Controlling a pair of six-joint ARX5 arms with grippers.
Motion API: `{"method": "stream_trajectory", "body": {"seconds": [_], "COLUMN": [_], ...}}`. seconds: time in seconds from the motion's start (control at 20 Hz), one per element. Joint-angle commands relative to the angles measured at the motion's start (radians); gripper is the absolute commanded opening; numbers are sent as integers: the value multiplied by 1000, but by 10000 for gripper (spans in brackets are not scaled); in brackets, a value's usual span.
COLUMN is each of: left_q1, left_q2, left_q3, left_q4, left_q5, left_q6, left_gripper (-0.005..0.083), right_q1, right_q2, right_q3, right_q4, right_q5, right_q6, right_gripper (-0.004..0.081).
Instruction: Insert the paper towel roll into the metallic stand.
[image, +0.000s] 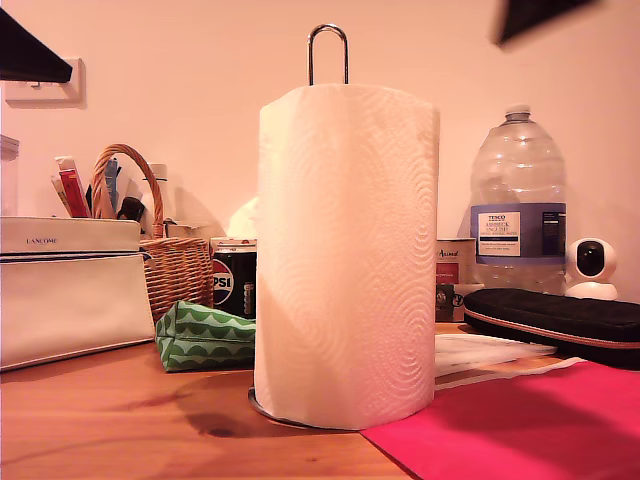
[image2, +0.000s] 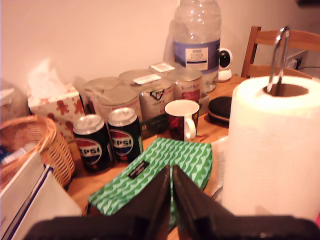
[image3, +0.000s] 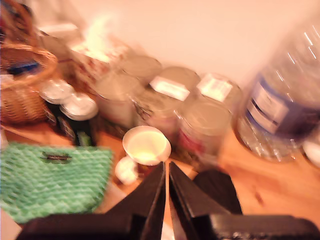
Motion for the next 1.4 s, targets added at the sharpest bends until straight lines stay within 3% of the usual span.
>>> {"method": "stream_trajectory", "body": {"seconds": [0.0,0.25,0.45,0.6,0.8,1.0,1.35], "left_q1": [4,4,3,3,3,3,3], "left_q2": [5,5,-6,-48,-158,-222,-277], "left_q3": [-9,-39,-96,-126,-160,-166,-166], "left_q4": [8,12,71,83,104,33,-78], "left_q5": [7,10,39,36,-61,-97,-90], "left_q6": [0,-2,-50,-51,-129,-129,-177], "left_gripper": [-24,-24,-24,-24,-24,-24,-24], "right_q1": [-69,-205,-203,-190,-191,-191,-191], "right_q2": [-60,-238,-435,-578,-742,-853,-888], "right_q3": [-88,-321,-492,-568,-613,-613,-612], "right_q4": [52,135,231,215,133,79,-180], "right_q5": [-45,-107,-113,-80,-58,-9,-10], "right_q6": [-1,4,31,30,30,32,38], "right_gripper": [-10,-10,-10,-10,-10,-10,-10]}}
